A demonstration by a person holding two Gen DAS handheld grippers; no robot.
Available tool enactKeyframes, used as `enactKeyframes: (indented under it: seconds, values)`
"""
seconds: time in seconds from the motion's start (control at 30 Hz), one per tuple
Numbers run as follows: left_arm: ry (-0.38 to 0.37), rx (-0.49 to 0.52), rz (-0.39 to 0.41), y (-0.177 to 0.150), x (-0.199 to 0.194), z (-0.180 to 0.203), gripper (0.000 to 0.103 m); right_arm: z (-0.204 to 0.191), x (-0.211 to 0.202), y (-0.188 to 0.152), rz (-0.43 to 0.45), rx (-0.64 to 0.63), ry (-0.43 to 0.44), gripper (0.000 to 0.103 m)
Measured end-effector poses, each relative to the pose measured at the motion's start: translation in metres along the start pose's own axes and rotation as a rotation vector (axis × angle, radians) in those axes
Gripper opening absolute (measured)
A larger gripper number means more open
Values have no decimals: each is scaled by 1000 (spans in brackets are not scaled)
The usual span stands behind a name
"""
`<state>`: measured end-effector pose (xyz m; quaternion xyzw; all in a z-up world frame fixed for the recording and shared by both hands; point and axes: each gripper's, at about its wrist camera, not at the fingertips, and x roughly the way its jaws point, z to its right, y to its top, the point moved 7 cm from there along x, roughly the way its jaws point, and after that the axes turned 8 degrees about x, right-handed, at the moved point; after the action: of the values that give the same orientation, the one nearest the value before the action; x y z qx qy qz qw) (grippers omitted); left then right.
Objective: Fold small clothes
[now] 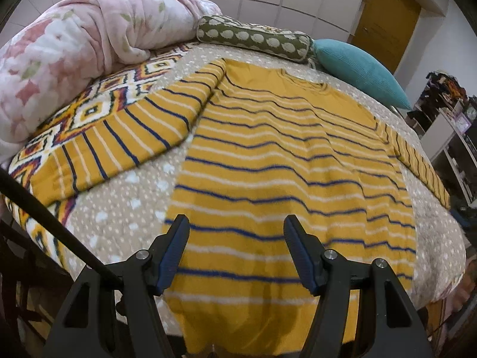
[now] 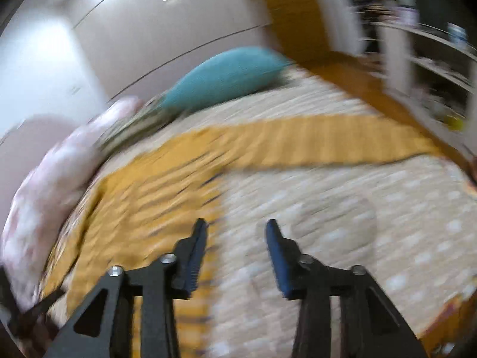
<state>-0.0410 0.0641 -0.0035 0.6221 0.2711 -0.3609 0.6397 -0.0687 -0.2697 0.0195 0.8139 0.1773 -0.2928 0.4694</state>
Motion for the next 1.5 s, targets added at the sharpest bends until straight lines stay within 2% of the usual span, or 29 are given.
enactKeyframes:
  seconds: [0.07, 0.17, 0.27, 0.43, 0.63, 0.83, 1.2, 1.5]
  values:
    - [-1, 21, -11, -10, 1, 7, 65, -35, 11, -27, -49, -101, 14, 39]
    - [22, 48, -39, -22, 9, 13, 65, -67, 29, -55, -89, -195, 0, 39]
    - [28, 49, -75, -32, 23, 15, 66, -79, 52, -58, -96, -271, -62, 39]
    - [59, 96, -58, -38, 29, 22, 81, -68, 80, -74, -134, -246, -105, 39]
    - [144, 155, -53, -44, 34, 29, 89, -72, 83, -81, -67, -288, -140, 43]
    - [169, 151, -50, -45, 39, 28, 95, -65, 79, -84, -1, -291, -124, 47]
    - [198, 164, -22, -47, 38, 30, 98, -64, 76, -87, 17, -286, -166, 58]
    - [197, 161, -23, -47, 38, 30, 98, -64, 73, -89, 18, -302, -190, 62]
